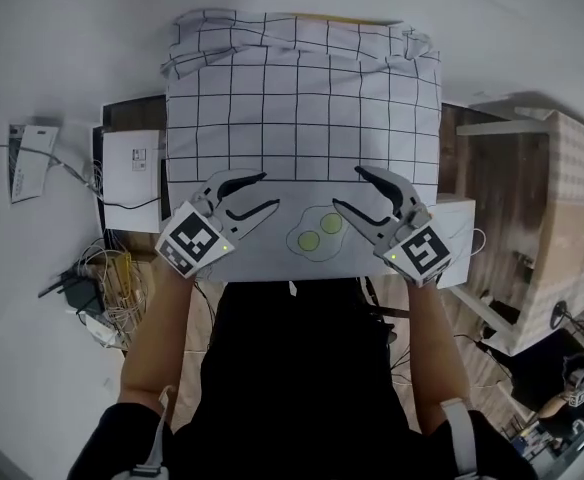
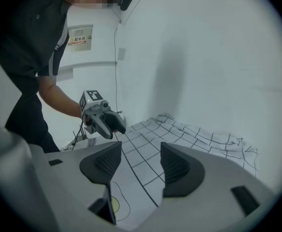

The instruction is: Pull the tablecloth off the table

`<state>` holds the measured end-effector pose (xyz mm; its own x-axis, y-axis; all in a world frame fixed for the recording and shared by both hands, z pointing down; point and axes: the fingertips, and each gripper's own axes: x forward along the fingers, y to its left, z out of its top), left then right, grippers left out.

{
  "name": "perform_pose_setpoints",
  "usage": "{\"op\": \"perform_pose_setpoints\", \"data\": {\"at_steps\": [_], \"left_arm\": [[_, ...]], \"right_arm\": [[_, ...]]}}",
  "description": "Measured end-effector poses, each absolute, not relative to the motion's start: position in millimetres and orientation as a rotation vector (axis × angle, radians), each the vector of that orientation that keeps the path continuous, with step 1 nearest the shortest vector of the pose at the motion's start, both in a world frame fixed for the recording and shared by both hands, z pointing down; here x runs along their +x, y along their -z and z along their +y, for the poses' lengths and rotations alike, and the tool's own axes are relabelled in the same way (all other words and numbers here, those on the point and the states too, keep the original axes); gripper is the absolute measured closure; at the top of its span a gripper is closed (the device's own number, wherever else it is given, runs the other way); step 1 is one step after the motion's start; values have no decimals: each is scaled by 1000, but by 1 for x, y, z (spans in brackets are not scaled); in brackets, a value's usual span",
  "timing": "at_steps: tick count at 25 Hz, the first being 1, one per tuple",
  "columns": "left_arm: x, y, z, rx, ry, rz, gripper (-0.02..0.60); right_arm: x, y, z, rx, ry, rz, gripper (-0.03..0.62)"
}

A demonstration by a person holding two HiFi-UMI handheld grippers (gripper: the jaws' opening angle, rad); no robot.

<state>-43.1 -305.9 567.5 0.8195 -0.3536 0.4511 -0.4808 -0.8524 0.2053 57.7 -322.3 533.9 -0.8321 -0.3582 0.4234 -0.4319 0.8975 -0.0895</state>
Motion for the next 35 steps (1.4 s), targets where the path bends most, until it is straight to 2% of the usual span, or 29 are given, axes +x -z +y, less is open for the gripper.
{"op": "perform_pose_setpoints", "data": {"at_steps": [6,18,35], "left_arm": [[-48,-595,-324,2696,-762,-670,322],[-41,-659,-329,2691,-1201,-460,232],[-48,-673,-330,2662,-1193,-432,218]], "right_arm": [[67,-593,-331,412,-237,-2506,309],[82,-655,-343,232,-107,-2320,279],[83,-675,-345,193,-151,-2323,276]]}}
